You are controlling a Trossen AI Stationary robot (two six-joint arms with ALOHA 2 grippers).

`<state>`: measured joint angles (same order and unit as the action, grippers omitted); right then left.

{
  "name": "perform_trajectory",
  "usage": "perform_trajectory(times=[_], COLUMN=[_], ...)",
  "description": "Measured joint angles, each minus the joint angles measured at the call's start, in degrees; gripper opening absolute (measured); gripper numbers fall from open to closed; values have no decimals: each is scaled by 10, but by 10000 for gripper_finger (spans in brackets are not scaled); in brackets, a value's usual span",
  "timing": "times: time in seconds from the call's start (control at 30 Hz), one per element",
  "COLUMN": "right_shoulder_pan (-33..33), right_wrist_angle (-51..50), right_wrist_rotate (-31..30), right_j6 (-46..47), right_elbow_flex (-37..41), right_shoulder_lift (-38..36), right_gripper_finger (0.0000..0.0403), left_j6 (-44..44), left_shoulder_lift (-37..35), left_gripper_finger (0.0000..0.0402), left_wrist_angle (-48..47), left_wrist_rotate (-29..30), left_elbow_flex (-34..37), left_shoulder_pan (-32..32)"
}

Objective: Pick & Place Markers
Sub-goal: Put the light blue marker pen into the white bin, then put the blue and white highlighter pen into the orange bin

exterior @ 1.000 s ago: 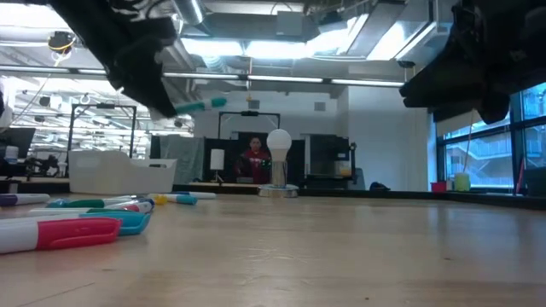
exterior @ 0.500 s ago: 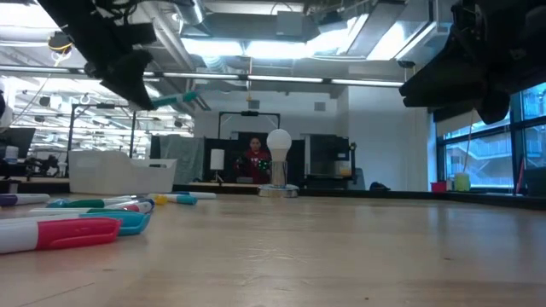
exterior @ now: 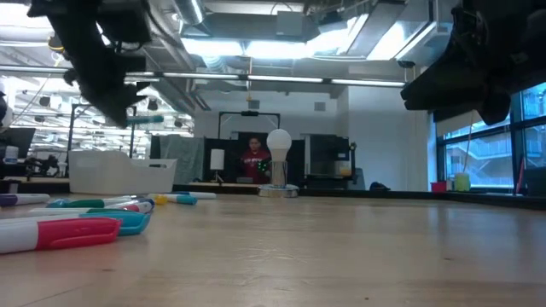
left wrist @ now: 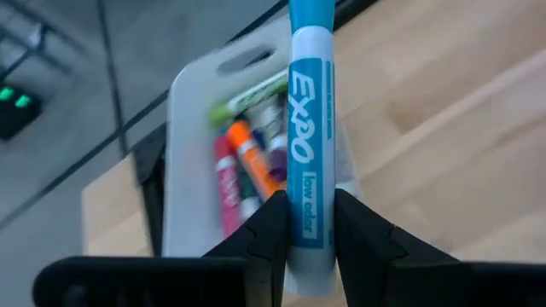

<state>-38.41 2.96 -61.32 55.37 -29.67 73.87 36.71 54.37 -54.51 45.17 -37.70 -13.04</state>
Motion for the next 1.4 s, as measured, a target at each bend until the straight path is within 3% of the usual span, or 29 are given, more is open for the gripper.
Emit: perform_trajectory(times=[0.37,0.67,1.0,1.27,1.4], right_shoulder_pan=[0,0,1,2,2], right_wrist_angle=[2,1,0,1,2], right_wrist_rotate=[0,0,5,15,15], right_j6=[19,12,12,13,14], right_elbow_flex=[0,0,0,0,0], right_shoulder_lift=[0,0,0,0,0], right_gripper_finger=[107,107,107,107,107], left_j6=[-34,-103,-203,-193,-170], left_shoulder_lift=[4,5,5,5,5], left_gripper_finger=[88,128,131,122,116], left_wrist_angle=[74,151,203,221,321], left_wrist_rotate=[-51,-94,-157,-158,-178], left_elbow_flex=[51,80,81,81,97], left_shoulder_pan=[-170,-231,-208,-143,-96])
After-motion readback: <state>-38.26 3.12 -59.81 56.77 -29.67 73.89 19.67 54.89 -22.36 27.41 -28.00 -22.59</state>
